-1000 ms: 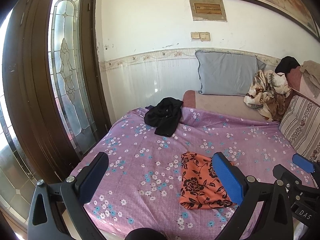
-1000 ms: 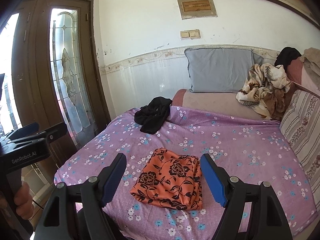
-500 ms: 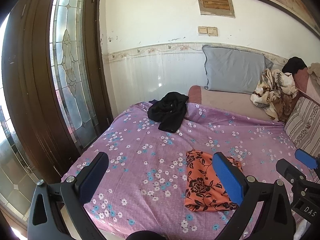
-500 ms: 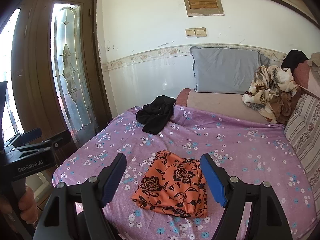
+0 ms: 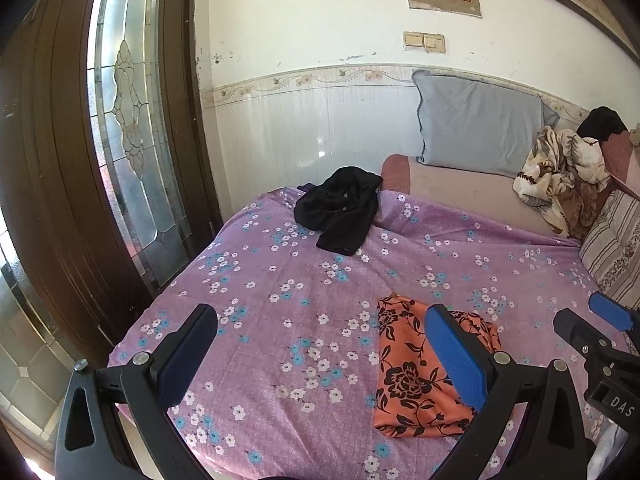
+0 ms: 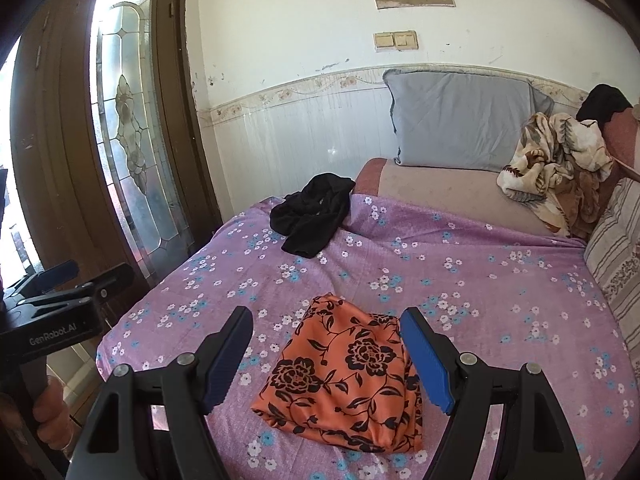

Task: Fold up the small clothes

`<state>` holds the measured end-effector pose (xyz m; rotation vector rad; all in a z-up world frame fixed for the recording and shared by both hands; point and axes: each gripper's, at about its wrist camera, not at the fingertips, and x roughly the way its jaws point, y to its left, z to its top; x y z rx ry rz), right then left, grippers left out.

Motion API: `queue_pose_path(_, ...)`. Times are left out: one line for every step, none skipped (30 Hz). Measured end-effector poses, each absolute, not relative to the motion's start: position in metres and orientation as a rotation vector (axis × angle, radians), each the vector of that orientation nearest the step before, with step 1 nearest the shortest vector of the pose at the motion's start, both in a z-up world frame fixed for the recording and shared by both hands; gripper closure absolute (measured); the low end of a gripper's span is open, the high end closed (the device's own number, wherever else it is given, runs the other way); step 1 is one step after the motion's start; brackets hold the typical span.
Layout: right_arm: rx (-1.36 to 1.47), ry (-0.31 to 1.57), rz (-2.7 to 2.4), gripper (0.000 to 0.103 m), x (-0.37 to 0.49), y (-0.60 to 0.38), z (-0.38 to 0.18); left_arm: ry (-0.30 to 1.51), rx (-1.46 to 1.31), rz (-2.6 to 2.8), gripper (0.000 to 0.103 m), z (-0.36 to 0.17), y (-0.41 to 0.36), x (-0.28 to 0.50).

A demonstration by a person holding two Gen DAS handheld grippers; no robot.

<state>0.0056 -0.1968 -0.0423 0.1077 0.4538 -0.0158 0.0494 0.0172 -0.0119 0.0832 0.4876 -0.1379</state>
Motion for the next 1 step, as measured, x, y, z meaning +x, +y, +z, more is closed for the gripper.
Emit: queue_pose_path(0.1,0.446,-0.029,0.024,0.0122,-0.2047,-0.0437,0.495,0.076,-0.14,0.0,-0.0144,0.0162,0.0594)
